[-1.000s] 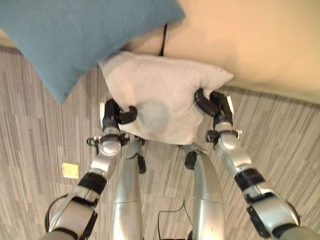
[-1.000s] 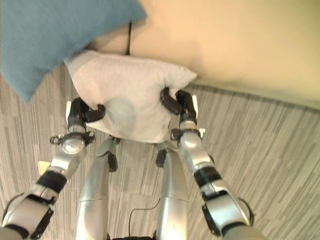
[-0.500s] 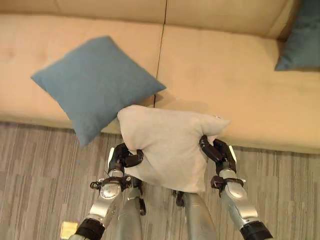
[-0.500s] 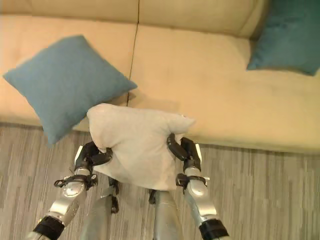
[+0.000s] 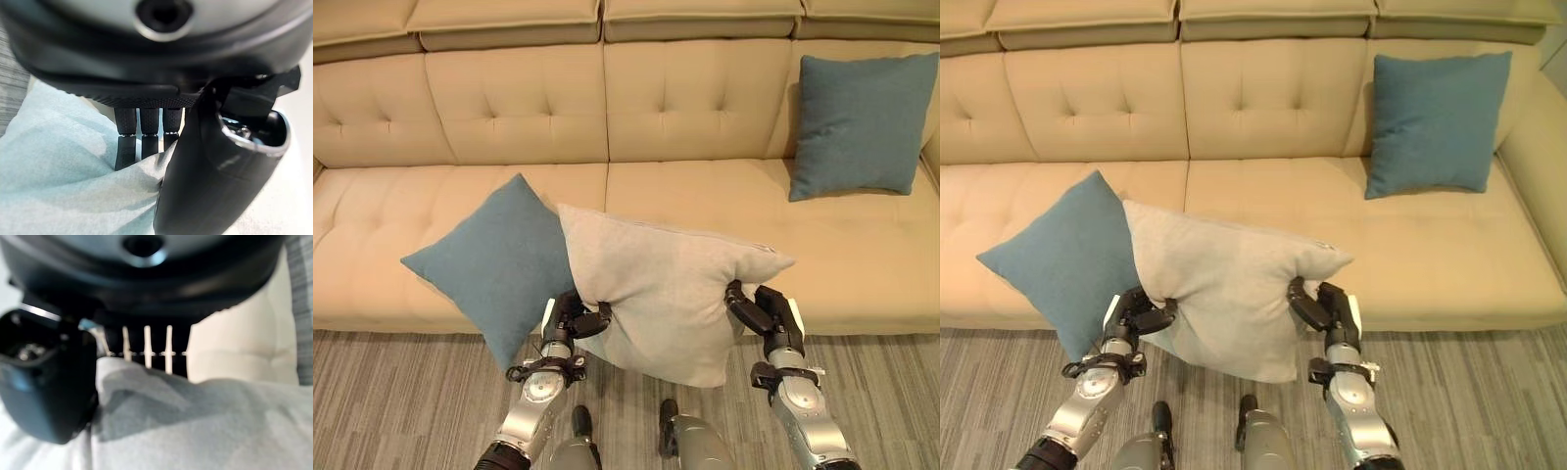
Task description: Pick up all the scattered cushions and arrange them neatly on the sofa.
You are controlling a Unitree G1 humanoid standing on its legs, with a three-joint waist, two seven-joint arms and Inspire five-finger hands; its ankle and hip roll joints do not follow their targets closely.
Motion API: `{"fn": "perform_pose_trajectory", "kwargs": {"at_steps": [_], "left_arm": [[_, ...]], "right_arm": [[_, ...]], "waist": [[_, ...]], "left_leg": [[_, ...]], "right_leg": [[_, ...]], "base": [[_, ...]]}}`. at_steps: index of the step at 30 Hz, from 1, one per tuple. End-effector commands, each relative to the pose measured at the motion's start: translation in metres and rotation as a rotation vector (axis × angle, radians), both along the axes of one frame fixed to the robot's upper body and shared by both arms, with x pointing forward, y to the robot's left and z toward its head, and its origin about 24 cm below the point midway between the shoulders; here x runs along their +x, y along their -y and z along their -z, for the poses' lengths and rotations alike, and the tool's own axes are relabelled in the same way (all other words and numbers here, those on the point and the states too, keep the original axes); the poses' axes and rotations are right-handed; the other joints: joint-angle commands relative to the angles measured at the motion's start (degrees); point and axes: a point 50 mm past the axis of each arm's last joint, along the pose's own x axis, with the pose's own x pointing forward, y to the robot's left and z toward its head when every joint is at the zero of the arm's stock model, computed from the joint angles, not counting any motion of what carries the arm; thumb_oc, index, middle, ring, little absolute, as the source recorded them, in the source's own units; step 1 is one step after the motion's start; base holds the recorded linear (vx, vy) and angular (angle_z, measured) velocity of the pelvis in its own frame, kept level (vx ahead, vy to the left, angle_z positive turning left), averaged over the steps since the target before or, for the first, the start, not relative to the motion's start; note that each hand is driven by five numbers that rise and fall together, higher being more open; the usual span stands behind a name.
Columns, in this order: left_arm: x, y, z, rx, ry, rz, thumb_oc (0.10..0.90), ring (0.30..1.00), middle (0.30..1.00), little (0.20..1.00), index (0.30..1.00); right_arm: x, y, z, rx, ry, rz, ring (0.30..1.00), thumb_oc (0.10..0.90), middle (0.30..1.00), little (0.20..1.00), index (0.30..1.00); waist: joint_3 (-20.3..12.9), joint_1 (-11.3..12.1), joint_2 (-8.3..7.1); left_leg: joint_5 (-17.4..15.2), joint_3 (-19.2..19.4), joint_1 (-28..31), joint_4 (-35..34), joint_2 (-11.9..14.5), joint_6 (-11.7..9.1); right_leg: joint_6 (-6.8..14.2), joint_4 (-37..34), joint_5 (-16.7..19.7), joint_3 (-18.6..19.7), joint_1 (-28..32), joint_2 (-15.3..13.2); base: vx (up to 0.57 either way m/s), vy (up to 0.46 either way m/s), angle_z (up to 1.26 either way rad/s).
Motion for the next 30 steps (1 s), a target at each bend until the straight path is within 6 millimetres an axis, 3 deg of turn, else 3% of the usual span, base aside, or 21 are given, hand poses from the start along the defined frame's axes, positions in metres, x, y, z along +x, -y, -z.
{"fn": "perform_pose_trajectory", "kwargs": {"at_steps": [1, 6, 8, 9, 12, 15, 17, 18, 19, 21, 26, 30], "left_arm": [[0.015, 0.011, -0.067, -0.086, 0.363, 0.048, 0.4, 0.3, 0.3, 0.3, 0.3], [0.009, 0.008, -0.063, -0.07, 0.347, 0.059, 0.4, 0.3, 0.3, 0.3, 0.3], [0.01, 0.006, -0.065, -0.055, 0.357, 0.063, 0.4, 0.3, 0.3, 0.3, 0.3], [0.01, 0.004, -0.068, -0.041, 0.371, 0.067, 0.4, 0.3, 0.3, 0.3, 0.3], [0.012, 0.001, -0.072, -0.027, 0.386, 0.056, 0.4, 0.3, 0.3, 0.3, 0.3], [0.012, -0.001, -0.072, -0.023, 0.39, 0.044, 0.4, 0.3, 0.3, 0.3, 0.3], [0.013, -0.001, -0.072, -0.026, 0.39, 0.04, 0.4, 0.3, 0.3, 0.3, 0.3], [0.012, 0.0, -0.072, -0.036, 0.39, 0.044, 0.4, 0.3, 0.3, 0.3, 0.3], [0.012, 0.0, -0.072, -0.037, 0.39, 0.044, 0.4, 0.3, 0.3, 0.3, 0.3], [0.013, 0.004, -0.072, -0.05, 0.393, 0.06, 0.4, 0.3, 0.3, 0.3, 0.3], [0.013, 0.007, -0.071, -0.063, 0.392, 0.079, 0.4, 0.3, 0.3, 0.3, 0.3], [0.01, 0.011, -0.071, -0.101, 0.39, 0.098, 0.4, 0.3, 0.3, 0.3, 0.3]], "right_arm": [[0.015, -0.029, -0.049, -0.006, 0.271, -0.125, 0.3, 0.4, 0.3, 0.3, 0.3], [0.016, -0.037, -0.051, -0.014, 0.279, -0.149, 0.3, 0.4, 0.3, 0.3, 0.3], [0.018, -0.042, -0.055, -0.01, 0.297, -0.171, 0.3, 0.4, 0.3, 0.3, 0.3], [0.02, -0.047, -0.058, -0.012, 0.308, -0.192, 0.3, 0.4, 0.3, 0.3, 0.3], [0.024, -0.054, -0.063, -0.01, 0.33, -0.216, 0.3, 0.4, 0.3, 0.3, 0.3], [0.022, -0.059, -0.063, -0.006, 0.33, -0.236, 0.3, 0.4, 0.3, 0.3, 0.3], [0.023, -0.058, -0.063, -0.014, 0.329, -0.239, 0.3, 0.4, 0.3, 0.3, 0.3], [0.023, -0.056, -0.063, -0.018, 0.326, -0.237, 0.3, 0.4, 0.3, 0.3, 0.3], [0.023, -0.056, -0.063, -0.018, 0.326, -0.237, 0.3, 0.4, 0.3, 0.3, 0.3], [0.022, -0.051, -0.062, -0.022, 0.325, -0.217, 0.3, 0.4, 0.3, 0.3, 0.3], [0.021, -0.048, -0.061, -0.038, 0.322, -0.214, 0.3, 0.4, 0.3, 0.3, 0.3], [0.016, -0.039, -0.059, -0.059, 0.311, -0.199, 0.3, 0.4, 0.3, 0.3, 0.3]], "waist": [[-6.78, 0.84, -2.62], [-8.85, 1.41, -2.21], [-8.83, 1.84, -2.04], [-8.35, 1.91, -1.8], [-7.6, 2.02, -1.57], [-7.5, 2.15, -1.3], [-7.82, 2.06, -1.39], [-7.9, 1.69, -1.78], [-7.88, 1.68, -1.71], [-7.65, 0.83, -2.28], [-8.24, 0.35, -2.62], [-8.78, -0.26, -2.73]], "left_leg": [[-3.63, -2.02, -5.1, -0.45, -5.35, -0.59], [-4.43, -1.67, 1.14, -5.72, -6.04, 1.48], [-5.1, -0.37, 2.89, -6.43, -6.08, 2.73], [-5.58, 0.61, 4.29, -6.87, -6.18, 3.98], [-6.0, 1.65, 5.32, -7.25, -6.22, 5.34], [-6.84, 2.04, 7.97, -8.64, -6.17, 5.97], [-7.1, 1.85, 9.32, -10.08, -6.39, 5.77], [-7.11, 1.69, 9.84, -10.62, -6.88, 5.5], [-7.14, 1.66, 9.94, -10.66, -6.8, 5.47], [-7.24, 0.35, 10.66, -11.61, -7.83, 5.16], [-8.01, -0.43, 11.42, -11.65, -8.23, 4.26], [-11.03, -1.19, 10.61, -5.52, -7.24, 1.81]], "right_leg": [[4.48, -14.73, 0.49, 1.36, 11.79, 3.2], [6.5, -13.66, -0.02, 3.21, 13.48, 2.15], [7.64, -9.78, 0.0, 3.94, 12.71, 0.95], [9.04, -3.23, 1.61, 4.88, 10.41, 0.0], [10.18, 3.7, 3.77, 5.81, 7.22, -0.8], [9.88, 6.59, 4.05, 4.49, 4.42, -1.89], [9.2, 1.59, 3.37, 3.18, 3.57, -1.78], [8.94, -4.18, 3.76, 3.08, 3.88, -1.0], [8.91, -4.43, 3.86, 3.02, 4.08, -0.9], [8.97, -11.16, 6.66, 4.63, 1.91, 1.5], [8.34, -13.84, 7.33, 4.59, 3.81, 1.77], [6.95, -16.22, 7.23, 3.34, 6.85, 2.03]], "base": [[0.22, 0.156, -0.15], [0.21, 0.173, -0.5], [0.17, 0.247, -0.3], [0.1, 0.202, -0.32], [0.04, 0.147, -0.28], [0.11, 0.088, -0.29], [0.15, -0.014, -0.21], [0.14, -0.027, -0.13], [0.12, -0.041, -0.12], [0.13, -0.064, 0.0], [0.15, -0.113, 0.33], [0.2, -0.199, 0.24]]}}
